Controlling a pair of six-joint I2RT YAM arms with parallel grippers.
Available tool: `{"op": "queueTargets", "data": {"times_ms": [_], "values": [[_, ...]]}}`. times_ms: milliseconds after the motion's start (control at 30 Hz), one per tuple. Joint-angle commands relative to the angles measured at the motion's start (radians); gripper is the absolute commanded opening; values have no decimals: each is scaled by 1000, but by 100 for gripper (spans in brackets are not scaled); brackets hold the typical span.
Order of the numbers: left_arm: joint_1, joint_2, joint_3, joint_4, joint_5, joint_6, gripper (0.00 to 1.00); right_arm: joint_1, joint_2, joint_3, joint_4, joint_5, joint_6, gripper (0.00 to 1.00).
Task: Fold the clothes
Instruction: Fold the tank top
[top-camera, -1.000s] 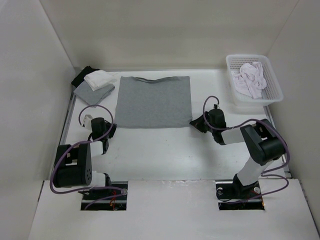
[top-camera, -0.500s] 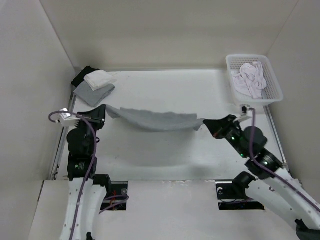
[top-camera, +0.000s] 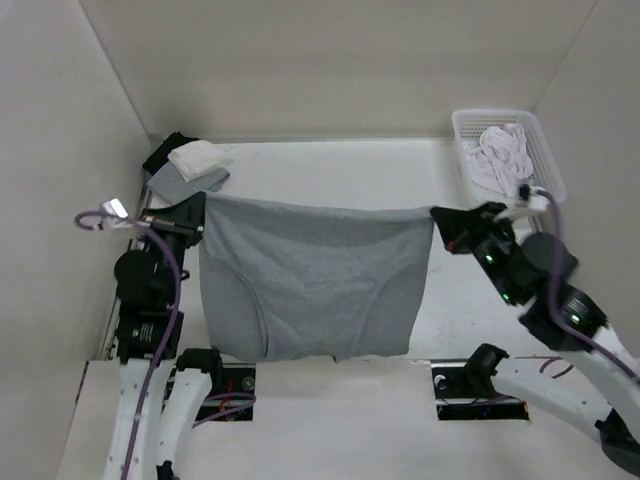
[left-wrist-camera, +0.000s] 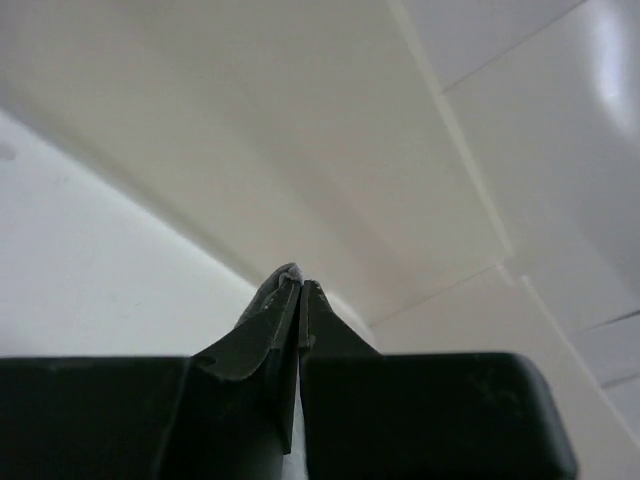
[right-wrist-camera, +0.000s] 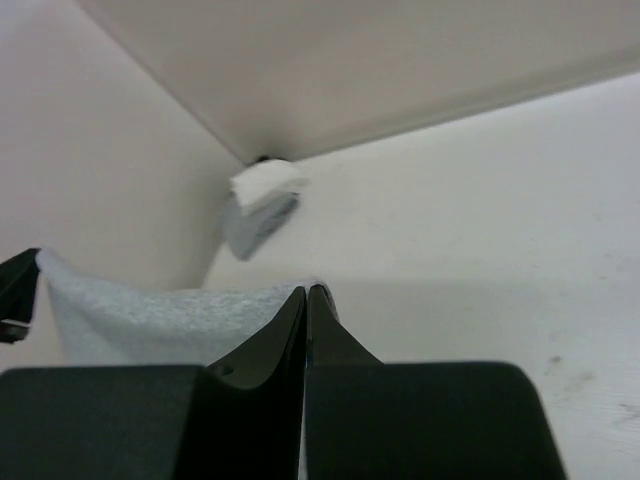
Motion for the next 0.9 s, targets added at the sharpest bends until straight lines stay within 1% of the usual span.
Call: {"op": "queueTargets", "data": {"times_ms": [0,33,100,167,233,300,400,467,500,567,667,767,867], "values": [[-3,185,-106,78,-32,10,0,-192,174,-94,139,-223,-11,1],[0,236,-126,113,-35,2,0,-252,221,-117,185,-288,8,1],[-1,403,-145,216,-43,3,0,-385,368,-157,316,-435,63,1],[-7,590,-137,321,-53,-3,0,-467,552,-140,433,-518,94,1],[-1,765,-85,412,-72,-4,0,-515,753,-47,483,-574,104,1],[2,917,13,449,-75,-9,0,-561,931,89,481,-601,106,1],[3,1058,188,434,-74,11,0,-608,1097,277,438,-652,107,0],[-1,1097,266,406,-73,29,0,-625,1131,346,408,-670,103,0],[-1,1104,286,397,-70,37,0,-627,1131,355,399,-669,97,0],[-6,1095,276,399,-66,37,0,-634,1108,328,400,-677,94,1],[-9,1024,166,423,-66,5,0,-644,1032,206,427,-663,98,1],[-14,901,11,471,-72,-17,0,-660,916,28,509,-657,140,1],[-11,774,-129,478,-69,-30,0,-657,805,-130,562,-655,166,1]]}}
